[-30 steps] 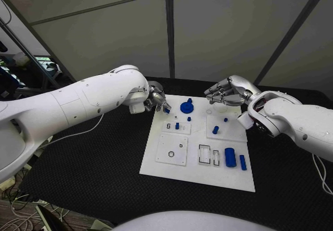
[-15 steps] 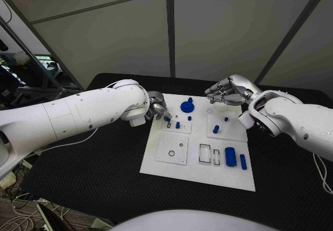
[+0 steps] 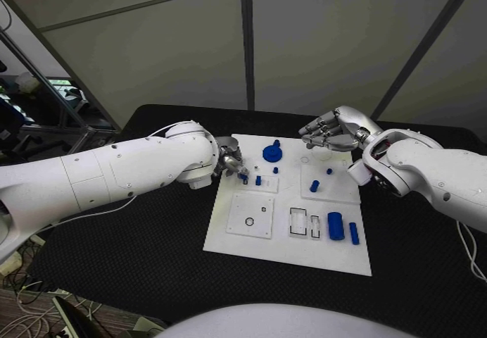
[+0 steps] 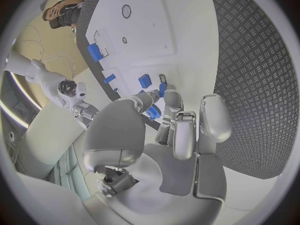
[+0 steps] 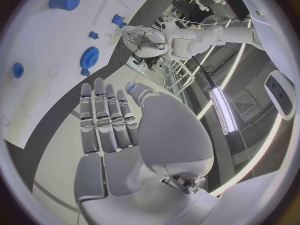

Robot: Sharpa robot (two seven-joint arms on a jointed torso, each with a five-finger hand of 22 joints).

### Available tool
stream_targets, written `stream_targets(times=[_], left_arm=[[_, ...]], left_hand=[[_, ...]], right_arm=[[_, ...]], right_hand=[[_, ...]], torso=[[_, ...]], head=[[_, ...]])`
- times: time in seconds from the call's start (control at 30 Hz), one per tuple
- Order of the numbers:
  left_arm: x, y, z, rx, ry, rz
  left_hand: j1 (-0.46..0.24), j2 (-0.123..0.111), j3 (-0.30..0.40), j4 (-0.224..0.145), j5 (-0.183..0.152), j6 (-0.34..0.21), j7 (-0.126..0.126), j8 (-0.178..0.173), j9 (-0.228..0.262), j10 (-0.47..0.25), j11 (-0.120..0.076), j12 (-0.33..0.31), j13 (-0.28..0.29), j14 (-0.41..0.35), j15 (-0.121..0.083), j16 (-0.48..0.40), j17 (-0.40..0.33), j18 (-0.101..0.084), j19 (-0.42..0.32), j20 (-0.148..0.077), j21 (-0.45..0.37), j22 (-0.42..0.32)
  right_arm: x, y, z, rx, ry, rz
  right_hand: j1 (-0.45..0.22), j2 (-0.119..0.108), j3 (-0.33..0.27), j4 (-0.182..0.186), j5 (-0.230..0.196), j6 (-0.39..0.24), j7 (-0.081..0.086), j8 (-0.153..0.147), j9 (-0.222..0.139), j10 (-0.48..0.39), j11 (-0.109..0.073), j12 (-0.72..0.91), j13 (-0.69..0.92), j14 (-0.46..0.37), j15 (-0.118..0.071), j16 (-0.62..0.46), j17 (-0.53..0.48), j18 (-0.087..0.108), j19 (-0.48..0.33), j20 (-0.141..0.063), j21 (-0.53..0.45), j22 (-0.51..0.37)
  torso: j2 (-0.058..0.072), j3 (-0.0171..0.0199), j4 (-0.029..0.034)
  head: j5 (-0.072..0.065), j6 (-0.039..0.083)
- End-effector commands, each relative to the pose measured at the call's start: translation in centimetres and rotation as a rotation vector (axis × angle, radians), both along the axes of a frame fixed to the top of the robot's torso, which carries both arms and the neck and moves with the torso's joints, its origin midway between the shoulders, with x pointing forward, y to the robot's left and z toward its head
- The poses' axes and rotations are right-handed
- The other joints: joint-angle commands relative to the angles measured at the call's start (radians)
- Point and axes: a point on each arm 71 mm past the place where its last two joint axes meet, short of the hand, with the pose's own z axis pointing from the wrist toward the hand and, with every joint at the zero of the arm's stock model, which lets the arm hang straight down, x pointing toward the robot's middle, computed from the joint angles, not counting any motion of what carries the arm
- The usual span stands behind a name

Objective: Assemble the parts on the task board

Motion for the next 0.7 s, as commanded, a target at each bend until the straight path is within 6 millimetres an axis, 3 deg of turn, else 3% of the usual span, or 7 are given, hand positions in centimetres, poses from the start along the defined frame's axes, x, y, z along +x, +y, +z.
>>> stream_targets(times=[0.03,0.7], left_arm=[[0.03,0.02,0.06,0.048,-0.028,-0.01],[-0.54,-0.6,-0.47,0.11,-0.01,-0.073]], left_hand=[[-0.009,0.0,0.088,-0.083,0.006,0.002,-0.005,0.004,0.141,0.036,-0.032,0.007,0.0,0.078,-0.006,0.004,0.178,-0.055,0.006,-0.001,0.004,0.122],[-0.014,-0.003,0.098,-0.091,0.007,0.005,-0.009,0.008,0.145,0.044,-0.036,0.018,0.013,0.079,-0.009,0.004,0.179,-0.059,0.015,-0.004,0.023,0.131]], right_arm=[[-0.03,0.12,0.15,0.004,-0.007,0.011],[-0.03,0.25,0.13,0.005,-0.005,0.02]], right_hand=[[-0.007,0.005,0.006,-0.002,0.003,0.001,0.004,-0.004,0.001,-0.009,0.0,0.002,-0.001,-0.006,0.0,-0.002,-0.002,0.012,0.002,0.006,-0.003,-0.001],[-0.006,0.004,0.006,-0.003,0.003,0.0,0.004,-0.004,0.001,-0.009,0.0,0.002,-0.001,-0.006,0.0,-0.002,-0.002,0.012,0.002,0.006,-0.004,-0.001]], torso=[[0.0,-0.0003,0.0002],[0.0,-0.0004,0.0005]], head=[[-0.001,-0.003],[-0.001,-0.012]])
